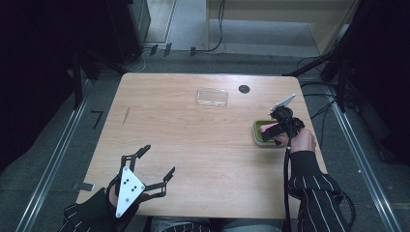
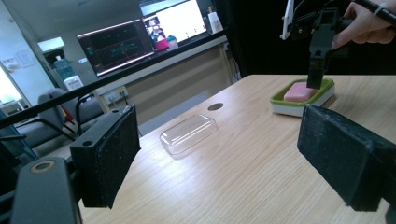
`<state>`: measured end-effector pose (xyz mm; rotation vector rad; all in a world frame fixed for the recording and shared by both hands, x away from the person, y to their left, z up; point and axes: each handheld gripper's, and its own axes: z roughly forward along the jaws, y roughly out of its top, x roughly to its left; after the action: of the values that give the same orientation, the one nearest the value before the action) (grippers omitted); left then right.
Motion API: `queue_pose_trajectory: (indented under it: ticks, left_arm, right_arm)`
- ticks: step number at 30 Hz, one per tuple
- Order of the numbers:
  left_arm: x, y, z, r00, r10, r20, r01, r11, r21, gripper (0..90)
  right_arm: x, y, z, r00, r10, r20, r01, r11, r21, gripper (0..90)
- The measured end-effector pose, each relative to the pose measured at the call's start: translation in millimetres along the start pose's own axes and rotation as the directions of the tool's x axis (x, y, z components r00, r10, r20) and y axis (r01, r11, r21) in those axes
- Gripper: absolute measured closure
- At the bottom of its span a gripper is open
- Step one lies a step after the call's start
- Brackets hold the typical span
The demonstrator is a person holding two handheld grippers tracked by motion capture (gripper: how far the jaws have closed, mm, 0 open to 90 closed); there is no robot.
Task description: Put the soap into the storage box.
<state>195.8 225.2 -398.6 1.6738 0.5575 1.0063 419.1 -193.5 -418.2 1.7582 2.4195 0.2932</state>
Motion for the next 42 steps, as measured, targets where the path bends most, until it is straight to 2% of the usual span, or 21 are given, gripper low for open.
queue_pose_trajectory:
  ticks: [13,23,37,42]
  left_arm:
    - [-0.3,0.1,0.1,1.0,0.0,0.001,0.0,1.0,-0.001,13.6]
    - [-0.6,0.2,0.0,1.0,0.003,0.001,-0.003,1.0,0.001,13.6]
    - [-0.9,0.3,0.2,1.0,0.001,0.0,-0.001,1.0,-0.001,13.6]
    - [-0.9,0.4,0.2,1.0,0.006,0.002,-0.006,1.0,0.002,13.6]
  right_arm:
    - [13.3,-25.8,-17.0,0.9989,-0.047,0.01,0.047,0.998,-0.029,4.1]
    - [28.1,-48.3,-16.6,0.9938,-0.108,0.025,0.109,0.994,-0.014,4.1]
    - [40.1,-79.3,-13.0,0.9894,-0.145,0.011,0.144,0.988,0.048,4.2]
    - [43.3,-91.0,-11.7,0.9865,-0.162,0.021,0.161,0.985,0.059,4.2]
